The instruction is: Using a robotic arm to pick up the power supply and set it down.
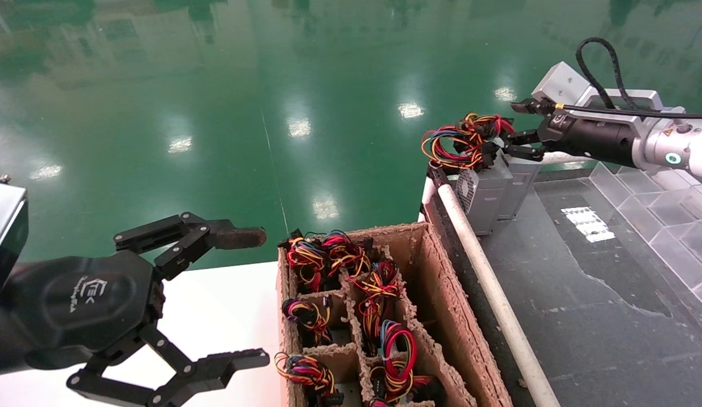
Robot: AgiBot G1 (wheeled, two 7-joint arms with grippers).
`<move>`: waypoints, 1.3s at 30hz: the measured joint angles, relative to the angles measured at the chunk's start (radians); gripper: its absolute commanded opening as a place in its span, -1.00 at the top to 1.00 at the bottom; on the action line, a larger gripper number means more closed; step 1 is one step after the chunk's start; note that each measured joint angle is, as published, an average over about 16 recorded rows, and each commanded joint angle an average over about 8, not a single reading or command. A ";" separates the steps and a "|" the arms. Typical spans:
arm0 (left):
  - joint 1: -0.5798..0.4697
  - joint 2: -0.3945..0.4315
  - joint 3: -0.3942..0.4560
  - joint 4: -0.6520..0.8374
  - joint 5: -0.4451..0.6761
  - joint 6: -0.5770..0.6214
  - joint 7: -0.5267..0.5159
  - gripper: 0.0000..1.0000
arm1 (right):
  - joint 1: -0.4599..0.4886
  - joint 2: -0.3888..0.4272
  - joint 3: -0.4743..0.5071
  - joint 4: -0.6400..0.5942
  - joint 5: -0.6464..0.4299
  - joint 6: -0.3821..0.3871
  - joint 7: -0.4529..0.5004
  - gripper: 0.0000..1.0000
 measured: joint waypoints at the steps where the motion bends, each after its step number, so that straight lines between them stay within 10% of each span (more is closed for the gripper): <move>1: 0.000 0.000 0.000 0.000 0.000 0.000 0.000 -1.00 | 0.001 0.003 0.001 -0.001 0.001 -0.006 0.003 -1.00; 21: 0.000 0.000 0.000 0.000 0.000 0.000 0.000 -1.00 | -0.005 0.117 0.096 0.005 0.152 -0.171 0.148 -1.00; 39: 0.000 0.000 0.000 0.001 -0.001 0.000 0.000 -1.00 | -0.221 0.225 0.133 0.356 0.315 -0.292 0.322 -1.00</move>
